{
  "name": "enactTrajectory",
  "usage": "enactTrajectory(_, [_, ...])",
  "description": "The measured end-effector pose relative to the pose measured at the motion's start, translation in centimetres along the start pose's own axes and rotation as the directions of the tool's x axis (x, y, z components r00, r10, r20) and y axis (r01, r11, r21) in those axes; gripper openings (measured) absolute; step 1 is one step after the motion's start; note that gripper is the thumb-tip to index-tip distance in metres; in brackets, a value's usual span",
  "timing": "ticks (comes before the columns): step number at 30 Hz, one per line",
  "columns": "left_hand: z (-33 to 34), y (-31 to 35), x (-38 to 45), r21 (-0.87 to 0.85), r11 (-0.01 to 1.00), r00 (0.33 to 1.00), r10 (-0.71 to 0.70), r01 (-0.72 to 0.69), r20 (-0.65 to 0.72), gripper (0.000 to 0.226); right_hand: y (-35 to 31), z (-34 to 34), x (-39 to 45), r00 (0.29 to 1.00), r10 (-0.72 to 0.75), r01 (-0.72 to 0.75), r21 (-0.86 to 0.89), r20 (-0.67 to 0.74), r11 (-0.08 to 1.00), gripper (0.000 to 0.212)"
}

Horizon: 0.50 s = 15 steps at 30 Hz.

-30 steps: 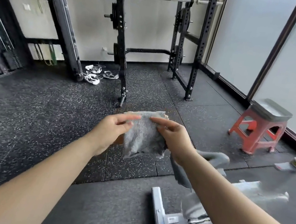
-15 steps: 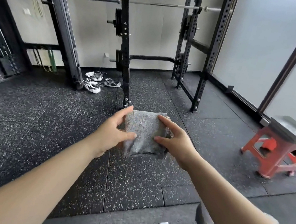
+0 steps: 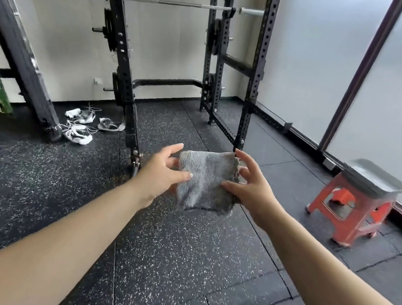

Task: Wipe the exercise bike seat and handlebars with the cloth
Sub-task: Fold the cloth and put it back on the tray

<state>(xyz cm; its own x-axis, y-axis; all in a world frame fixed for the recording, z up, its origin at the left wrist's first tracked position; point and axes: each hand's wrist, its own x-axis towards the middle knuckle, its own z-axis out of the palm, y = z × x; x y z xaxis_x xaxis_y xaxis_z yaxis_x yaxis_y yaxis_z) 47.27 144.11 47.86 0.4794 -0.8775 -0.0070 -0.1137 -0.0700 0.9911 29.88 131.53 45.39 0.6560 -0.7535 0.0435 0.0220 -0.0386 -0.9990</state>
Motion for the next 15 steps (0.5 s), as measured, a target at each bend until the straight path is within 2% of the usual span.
enactTrajectory(7, [2.4, 0.2, 16.4, -0.061, 0.998, 0.98, -0.013, 0.025, 0.199, 0.059, -0.1, -5.0, 10.8, 0.964, 0.029, -0.024, 0.02, -0.266, 1.0, 0.07])
enactTrajectory(11, [6.4, 0.8, 23.9, -0.072, 0.996, 0.945, -0.019, 0.045, 0.326, 0.063, 0.2, -9.4, 14.7, 0.92, 0.043, -0.05, -0.007, -0.39, 0.999, 0.068])
enactTrajectory(15, [11.8, 1.3, 31.4, -0.073, 0.997, 0.901, 0.008, 0.027, 0.434, 0.057, 1.8, -14.9, 18.4, 0.873, 0.084, -0.093, 0.005, -0.481, 0.996, 0.066])
